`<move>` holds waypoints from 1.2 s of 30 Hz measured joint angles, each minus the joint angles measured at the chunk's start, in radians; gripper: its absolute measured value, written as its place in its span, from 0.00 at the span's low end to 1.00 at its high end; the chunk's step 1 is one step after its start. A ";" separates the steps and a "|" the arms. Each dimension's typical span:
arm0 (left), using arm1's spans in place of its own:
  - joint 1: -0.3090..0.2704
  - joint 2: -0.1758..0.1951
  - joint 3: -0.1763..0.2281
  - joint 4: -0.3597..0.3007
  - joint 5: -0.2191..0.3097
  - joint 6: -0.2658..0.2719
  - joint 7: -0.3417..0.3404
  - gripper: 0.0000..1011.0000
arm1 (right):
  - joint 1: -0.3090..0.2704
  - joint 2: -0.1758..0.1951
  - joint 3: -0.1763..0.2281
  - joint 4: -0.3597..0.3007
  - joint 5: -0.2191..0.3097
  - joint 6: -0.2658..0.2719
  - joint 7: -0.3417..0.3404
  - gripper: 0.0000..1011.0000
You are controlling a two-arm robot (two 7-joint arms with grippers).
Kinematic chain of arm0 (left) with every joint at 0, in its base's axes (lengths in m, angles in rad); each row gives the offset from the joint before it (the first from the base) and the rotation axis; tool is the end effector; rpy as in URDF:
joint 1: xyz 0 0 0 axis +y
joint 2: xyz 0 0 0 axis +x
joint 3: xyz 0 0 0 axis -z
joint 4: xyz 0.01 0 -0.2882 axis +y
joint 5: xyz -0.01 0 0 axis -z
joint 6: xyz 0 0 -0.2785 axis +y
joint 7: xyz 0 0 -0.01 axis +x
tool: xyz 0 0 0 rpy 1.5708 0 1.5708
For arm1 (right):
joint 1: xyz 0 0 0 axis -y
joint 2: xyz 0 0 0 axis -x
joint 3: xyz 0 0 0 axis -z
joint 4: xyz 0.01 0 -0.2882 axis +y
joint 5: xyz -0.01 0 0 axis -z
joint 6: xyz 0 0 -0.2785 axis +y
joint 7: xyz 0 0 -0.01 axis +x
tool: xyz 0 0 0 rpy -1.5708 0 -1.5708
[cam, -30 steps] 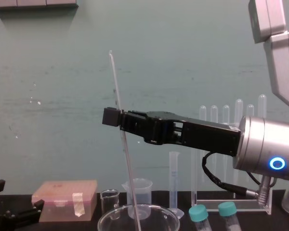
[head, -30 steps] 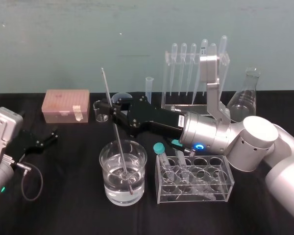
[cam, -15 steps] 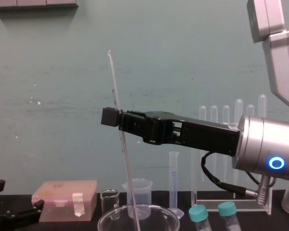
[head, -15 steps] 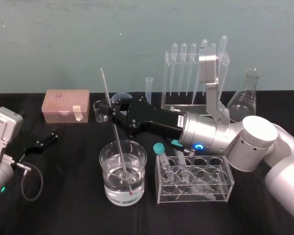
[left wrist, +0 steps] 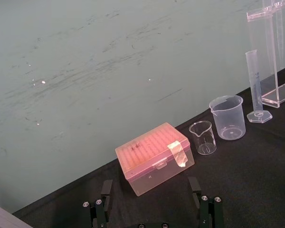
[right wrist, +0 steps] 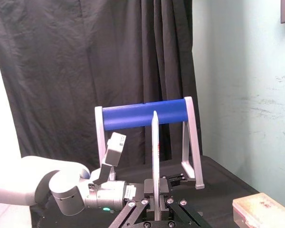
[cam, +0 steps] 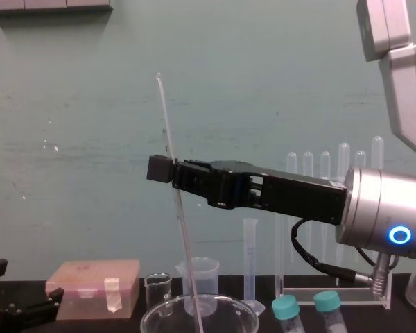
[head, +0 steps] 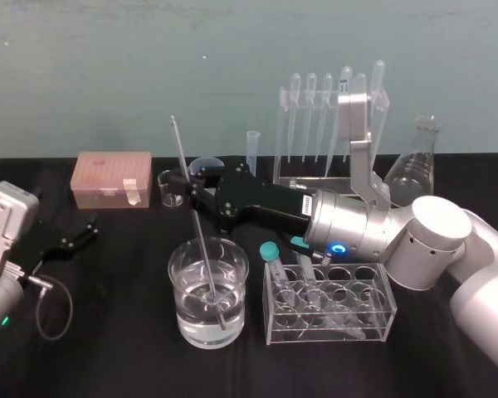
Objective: Hold the thermometer with one hand and immerse one end into the beaker, then reinsert it into the test tube rack.
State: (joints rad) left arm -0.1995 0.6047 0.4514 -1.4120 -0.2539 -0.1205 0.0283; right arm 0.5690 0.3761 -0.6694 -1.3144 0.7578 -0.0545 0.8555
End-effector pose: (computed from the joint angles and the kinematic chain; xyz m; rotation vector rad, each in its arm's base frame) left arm 0.3291 0.0897 -0.2950 0.3045 -0.2850 1.2480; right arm 0.4104 0.0290 -0.2241 0.1625 0.0156 -0.2330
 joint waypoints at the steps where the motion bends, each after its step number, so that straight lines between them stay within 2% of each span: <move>1: 0.000 0.000 0.000 0.000 0.000 0.000 0.000 1.00 | 0.000 0.000 0.000 0.000 0.000 0.000 0.000 0.06; 36: 0.000 0.000 0.000 0.000 0.000 0.000 0.000 1.00 | -0.002 0.003 0.001 0.000 0.002 -0.004 0.003 0.06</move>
State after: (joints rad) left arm -0.1995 0.6047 0.4514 -1.4120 -0.2539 -0.1205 0.0283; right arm 0.5668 0.3786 -0.6686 -1.3147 0.7600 -0.0586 0.8587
